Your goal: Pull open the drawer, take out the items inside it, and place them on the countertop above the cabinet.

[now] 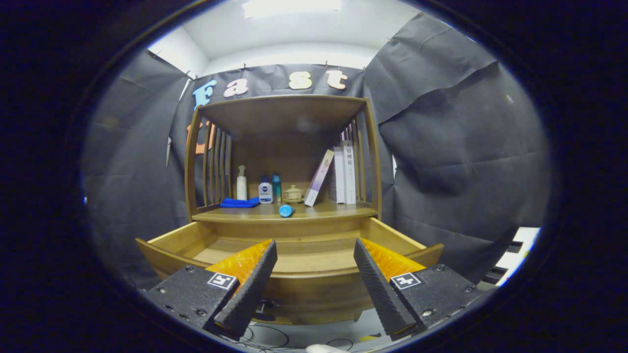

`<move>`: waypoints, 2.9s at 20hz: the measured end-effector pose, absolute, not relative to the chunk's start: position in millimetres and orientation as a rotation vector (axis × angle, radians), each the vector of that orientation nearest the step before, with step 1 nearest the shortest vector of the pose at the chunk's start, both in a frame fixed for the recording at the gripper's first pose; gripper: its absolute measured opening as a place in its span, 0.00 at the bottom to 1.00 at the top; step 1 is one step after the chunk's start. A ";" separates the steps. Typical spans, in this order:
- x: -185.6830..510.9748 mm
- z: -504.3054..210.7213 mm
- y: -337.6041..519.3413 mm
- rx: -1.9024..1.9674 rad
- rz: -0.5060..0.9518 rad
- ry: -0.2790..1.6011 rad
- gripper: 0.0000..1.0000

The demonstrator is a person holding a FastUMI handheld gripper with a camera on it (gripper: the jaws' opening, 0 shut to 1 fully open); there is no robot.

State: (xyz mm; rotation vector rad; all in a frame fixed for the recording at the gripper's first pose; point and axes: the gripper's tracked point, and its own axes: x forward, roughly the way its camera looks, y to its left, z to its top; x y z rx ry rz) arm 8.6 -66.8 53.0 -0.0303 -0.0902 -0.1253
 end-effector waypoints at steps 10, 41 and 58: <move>23.1 -27.9 -29.9 -0.064 -0.102 0.019 1.00; 65.3 -52.2 -24.4 -0.106 -0.107 0.084 0.99; 212.1 -28.2 -17.7 -0.095 -0.082 0.096 0.99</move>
